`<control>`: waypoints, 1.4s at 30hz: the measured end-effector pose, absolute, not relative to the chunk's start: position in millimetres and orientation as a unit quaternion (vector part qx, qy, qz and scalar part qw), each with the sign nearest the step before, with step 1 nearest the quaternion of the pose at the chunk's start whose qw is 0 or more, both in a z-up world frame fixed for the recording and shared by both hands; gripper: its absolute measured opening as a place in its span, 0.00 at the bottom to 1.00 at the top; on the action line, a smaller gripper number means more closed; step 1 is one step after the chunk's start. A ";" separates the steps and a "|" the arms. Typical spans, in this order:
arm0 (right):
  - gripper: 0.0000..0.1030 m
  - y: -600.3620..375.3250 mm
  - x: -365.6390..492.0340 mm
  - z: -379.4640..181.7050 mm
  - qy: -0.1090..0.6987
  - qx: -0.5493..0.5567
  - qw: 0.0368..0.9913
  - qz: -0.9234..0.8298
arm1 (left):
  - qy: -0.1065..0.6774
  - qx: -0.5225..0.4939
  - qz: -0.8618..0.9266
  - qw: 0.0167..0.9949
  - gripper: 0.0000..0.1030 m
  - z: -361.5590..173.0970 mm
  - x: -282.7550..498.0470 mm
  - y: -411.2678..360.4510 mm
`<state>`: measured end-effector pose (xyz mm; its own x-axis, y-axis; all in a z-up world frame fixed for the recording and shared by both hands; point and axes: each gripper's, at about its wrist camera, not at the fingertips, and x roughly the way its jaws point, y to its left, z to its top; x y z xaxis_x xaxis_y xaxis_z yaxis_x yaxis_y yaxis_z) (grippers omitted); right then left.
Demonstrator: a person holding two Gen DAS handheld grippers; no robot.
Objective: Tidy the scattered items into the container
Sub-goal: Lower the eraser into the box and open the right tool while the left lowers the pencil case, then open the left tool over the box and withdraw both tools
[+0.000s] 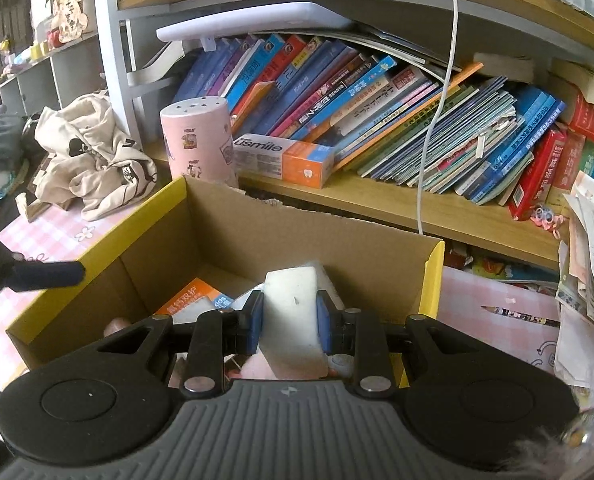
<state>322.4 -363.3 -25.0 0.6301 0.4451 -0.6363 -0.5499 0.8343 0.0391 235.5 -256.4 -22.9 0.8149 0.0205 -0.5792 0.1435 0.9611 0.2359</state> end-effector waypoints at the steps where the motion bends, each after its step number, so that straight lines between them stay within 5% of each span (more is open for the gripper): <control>1: 0.25 -363.0 322.2 -24.7 0.328 -0.080 0.900 0.277 | 0.300 0.140 -0.028 0.943 0.94 -22.7 235.0 -257.2; 12: 0.27 -355.7 318.8 -21.8 0.323 -0.073 0.897 0.292 | 0.296 0.159 -0.012 0.942 0.96 -24.2 228.3 -260.1; 14: 0.47 -354.3 316.3 -21.2 0.316 -0.077 0.900 0.289 | 0.294 0.165 -0.007 0.941 0.96 -23.7 226.6 -260.4; 31: 0.62 -380.7 273.5 12.9 0.270 -0.040 0.925 0.263 | 0.261 0.144 0.013 0.955 0.96 2.2 189.2 -256.9; 42: 0.63 -407.0 218.4 28.6 0.245 -0.009 0.948 0.204 | 0.249 0.121 0.023 0.961 0.96 23.1 137.4 -240.5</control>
<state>218.4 -407.0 28.6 0.7972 0.3813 -0.4681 -0.3903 0.9170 0.0823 137.4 -240.5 23.1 0.8745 0.1049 -0.4736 0.0157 0.9697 0.2438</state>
